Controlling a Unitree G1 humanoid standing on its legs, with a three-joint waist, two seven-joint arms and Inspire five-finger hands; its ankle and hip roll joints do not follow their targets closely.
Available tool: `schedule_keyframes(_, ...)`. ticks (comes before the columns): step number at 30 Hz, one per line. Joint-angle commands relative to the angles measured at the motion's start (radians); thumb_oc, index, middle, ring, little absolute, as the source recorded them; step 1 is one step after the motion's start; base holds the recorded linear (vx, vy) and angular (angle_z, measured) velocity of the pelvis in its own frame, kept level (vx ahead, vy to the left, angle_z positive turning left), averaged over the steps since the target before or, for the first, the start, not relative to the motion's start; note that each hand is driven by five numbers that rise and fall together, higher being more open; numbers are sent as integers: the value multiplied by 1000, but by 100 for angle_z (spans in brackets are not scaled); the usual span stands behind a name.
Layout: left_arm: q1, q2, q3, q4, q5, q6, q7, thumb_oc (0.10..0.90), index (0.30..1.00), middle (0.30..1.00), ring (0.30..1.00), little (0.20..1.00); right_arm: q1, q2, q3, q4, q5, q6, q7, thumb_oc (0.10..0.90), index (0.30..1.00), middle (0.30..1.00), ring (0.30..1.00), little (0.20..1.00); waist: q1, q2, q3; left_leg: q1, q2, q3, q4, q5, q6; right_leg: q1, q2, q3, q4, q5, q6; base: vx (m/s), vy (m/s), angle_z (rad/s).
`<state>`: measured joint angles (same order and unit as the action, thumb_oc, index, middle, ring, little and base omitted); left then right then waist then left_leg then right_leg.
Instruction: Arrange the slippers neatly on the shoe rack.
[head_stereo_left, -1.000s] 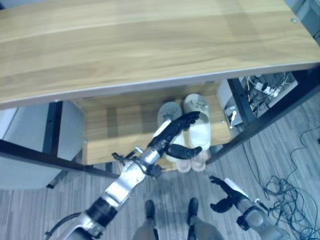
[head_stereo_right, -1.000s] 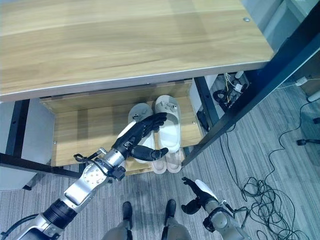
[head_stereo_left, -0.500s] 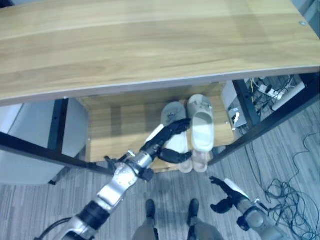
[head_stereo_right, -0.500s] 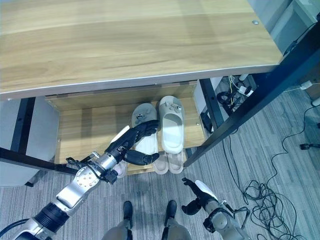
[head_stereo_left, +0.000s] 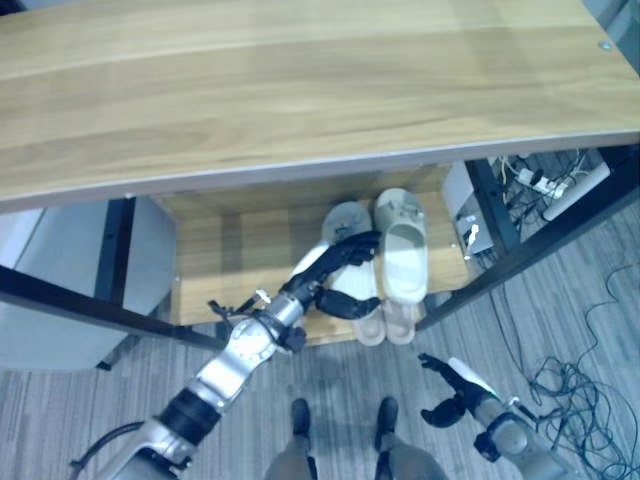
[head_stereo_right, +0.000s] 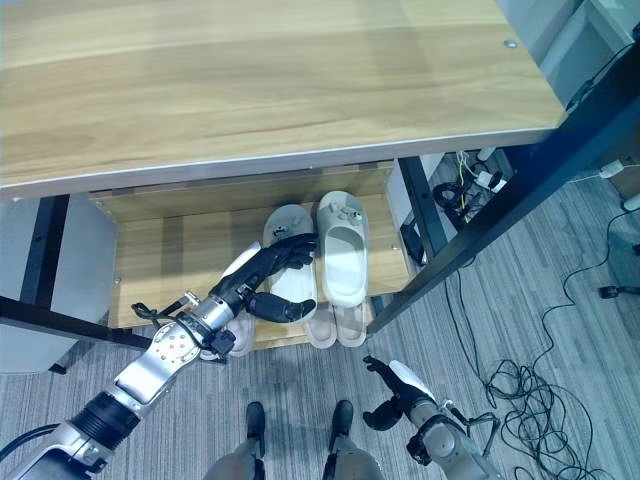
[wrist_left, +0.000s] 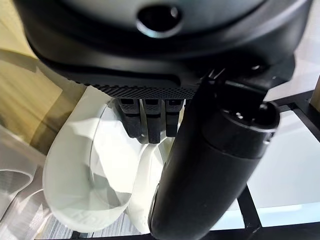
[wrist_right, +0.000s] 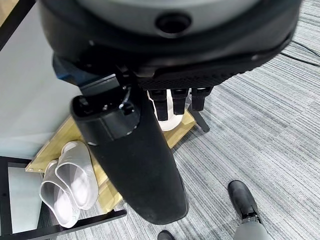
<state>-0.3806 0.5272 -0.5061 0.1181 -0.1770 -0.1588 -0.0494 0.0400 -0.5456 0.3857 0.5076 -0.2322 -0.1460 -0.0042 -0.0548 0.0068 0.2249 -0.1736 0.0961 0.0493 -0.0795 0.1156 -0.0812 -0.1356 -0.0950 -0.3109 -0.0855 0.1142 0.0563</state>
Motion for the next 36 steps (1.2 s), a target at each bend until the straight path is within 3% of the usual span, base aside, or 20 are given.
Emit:
schedule_keyframes(1,-139,-22,22,45,51,-82,40,800,900,900,900,900,-17,-50,-11,-99,4,-44,-7,800,900,900,900,900,-16,-42,-51,19,-8,100,-8,-84,-1,-35,-55,56,1,-48,103,0,0,0)
schedule_keyframes(21,-158,-41,58,94,54,-84,95,800,900,900,900,900,-22,-44,3,-90,0,-46,-13,800,900,900,900,900,-20,-38,-66,24,-6,103,-8,-87,-1,-31,-52,61,-2,-52,101,0,0,0)
schedule_keyframes(36,140,-86,133,-181,-190,-98,5,800,900,900,900,900,-5,27,0,-24,-15,-32,-38,800,900,900,900,900,36,-52,-77,51,-1,83,-6,-87,-1,19,-50,33,-1,-70,92,-9,-9,1)
